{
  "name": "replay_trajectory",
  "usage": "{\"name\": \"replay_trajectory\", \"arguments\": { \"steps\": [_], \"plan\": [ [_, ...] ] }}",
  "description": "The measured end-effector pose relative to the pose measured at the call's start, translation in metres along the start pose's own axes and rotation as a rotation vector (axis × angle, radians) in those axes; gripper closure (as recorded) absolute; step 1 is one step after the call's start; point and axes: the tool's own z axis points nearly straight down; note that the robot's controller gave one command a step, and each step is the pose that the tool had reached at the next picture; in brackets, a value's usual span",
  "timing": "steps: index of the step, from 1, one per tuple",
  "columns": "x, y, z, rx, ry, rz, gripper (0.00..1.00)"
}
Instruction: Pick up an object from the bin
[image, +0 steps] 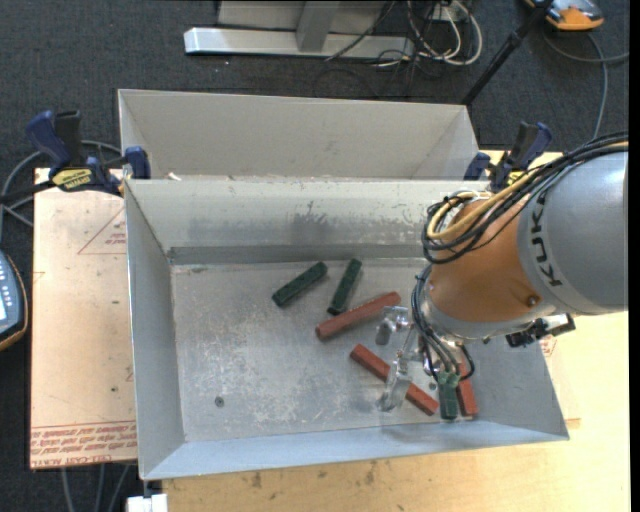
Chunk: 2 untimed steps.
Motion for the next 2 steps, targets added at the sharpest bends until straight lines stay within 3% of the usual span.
{"name": "replay_trajectory", "arguments": {
  "steps": [1, 2],
  "plan": [
    [0.009, -0.015, -0.007, 0.002, 0.004, 0.024, 0.0],
    [0.015, -0.021, 0.032, 0.003, 0.006, 0.473, 0.0]
  ]
}}
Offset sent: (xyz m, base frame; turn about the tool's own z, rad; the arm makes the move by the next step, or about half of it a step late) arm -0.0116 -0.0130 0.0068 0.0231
